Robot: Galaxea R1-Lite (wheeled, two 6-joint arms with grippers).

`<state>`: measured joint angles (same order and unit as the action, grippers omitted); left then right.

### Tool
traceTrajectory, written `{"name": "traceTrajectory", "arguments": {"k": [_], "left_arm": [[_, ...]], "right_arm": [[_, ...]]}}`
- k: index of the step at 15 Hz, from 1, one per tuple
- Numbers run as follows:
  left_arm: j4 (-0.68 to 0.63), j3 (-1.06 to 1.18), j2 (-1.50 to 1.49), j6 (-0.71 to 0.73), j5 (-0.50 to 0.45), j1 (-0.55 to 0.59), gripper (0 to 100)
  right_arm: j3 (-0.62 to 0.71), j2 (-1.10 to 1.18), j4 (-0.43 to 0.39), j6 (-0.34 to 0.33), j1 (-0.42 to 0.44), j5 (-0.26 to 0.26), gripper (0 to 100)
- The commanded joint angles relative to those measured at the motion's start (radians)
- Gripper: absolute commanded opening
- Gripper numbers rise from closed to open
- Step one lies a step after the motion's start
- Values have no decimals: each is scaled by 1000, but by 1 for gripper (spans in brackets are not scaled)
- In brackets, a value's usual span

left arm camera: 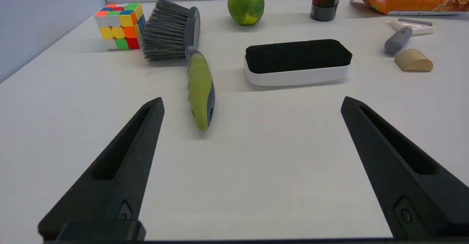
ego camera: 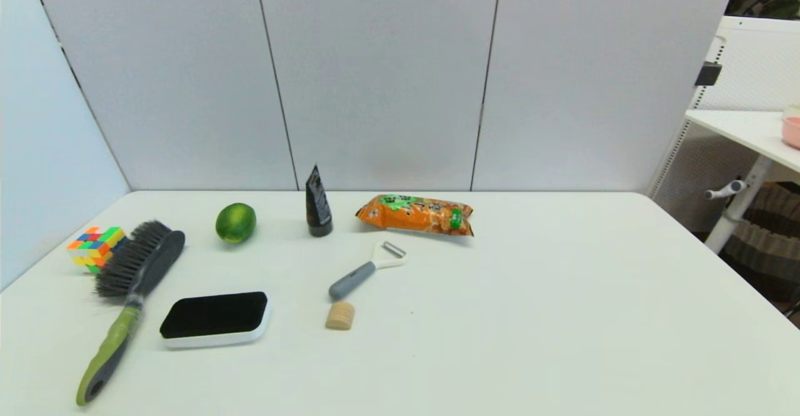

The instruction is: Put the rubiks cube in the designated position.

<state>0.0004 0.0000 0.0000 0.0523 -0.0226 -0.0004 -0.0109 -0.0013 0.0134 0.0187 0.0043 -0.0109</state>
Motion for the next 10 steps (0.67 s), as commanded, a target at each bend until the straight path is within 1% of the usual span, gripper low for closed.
{"name": "traceTrajectory", "arguments": {"k": [1, 3, 10], "left_arm": [[0, 0, 2, 0, 0, 0, 100], [0, 0, 2, 0, 0, 0, 100], [0, 0, 2, 0, 0, -1, 100]], "right_arm": [[2, 1, 0, 1, 0, 0, 100], [9, 1, -26, 0, 0, 0, 100], [9, 1, -29, 1, 0, 0, 100]]}}
